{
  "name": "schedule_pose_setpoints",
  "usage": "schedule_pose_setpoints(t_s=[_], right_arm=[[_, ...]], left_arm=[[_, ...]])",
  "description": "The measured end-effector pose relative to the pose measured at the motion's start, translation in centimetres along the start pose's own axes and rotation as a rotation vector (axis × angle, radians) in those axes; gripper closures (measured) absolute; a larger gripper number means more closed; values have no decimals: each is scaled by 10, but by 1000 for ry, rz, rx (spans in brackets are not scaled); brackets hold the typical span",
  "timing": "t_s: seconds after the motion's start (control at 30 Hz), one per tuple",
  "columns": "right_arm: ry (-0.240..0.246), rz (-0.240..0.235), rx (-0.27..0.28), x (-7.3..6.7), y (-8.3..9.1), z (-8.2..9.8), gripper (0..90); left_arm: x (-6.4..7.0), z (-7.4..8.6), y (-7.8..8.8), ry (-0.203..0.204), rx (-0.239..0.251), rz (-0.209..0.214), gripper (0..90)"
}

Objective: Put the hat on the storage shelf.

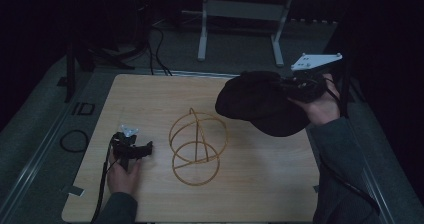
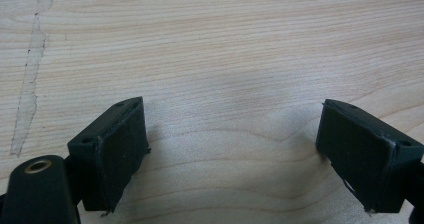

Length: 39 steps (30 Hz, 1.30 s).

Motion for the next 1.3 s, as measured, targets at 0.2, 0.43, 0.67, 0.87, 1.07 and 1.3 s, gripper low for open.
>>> schedule_pose_setpoints(t_s=[0.2,0.43,0.67,0.87,1.07,1.3], right_arm=[[-18,-6,16,0,1,0,861],[-37,-23,41,0,2,-4,861],[-35,-33,60,-3,4,-6,861],[-41,-44,77,-6,6,-9,861],[-46,-49,93,-7,9,-12,861],[-57,-62,117,-8,11,-14,861]], left_arm=[[0,0,0,0,0,0,126],[0,0,0,0,0,0,126],[0,0,0,0,0,0,126],[0,0,0,0,0,0,126],[0,0,0,0,0,0,126],[0,0,0,0,0,0,126]])
Point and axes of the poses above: each handheld gripper's, and its own axes: y roughly backward along the jaws, z roughly out of its underside, x roughly to its right, the point moved 4 cm from there along -y, roughly forward along the jaws, and after that the axes turned 10 degrees about z, right-handed, at the moved point
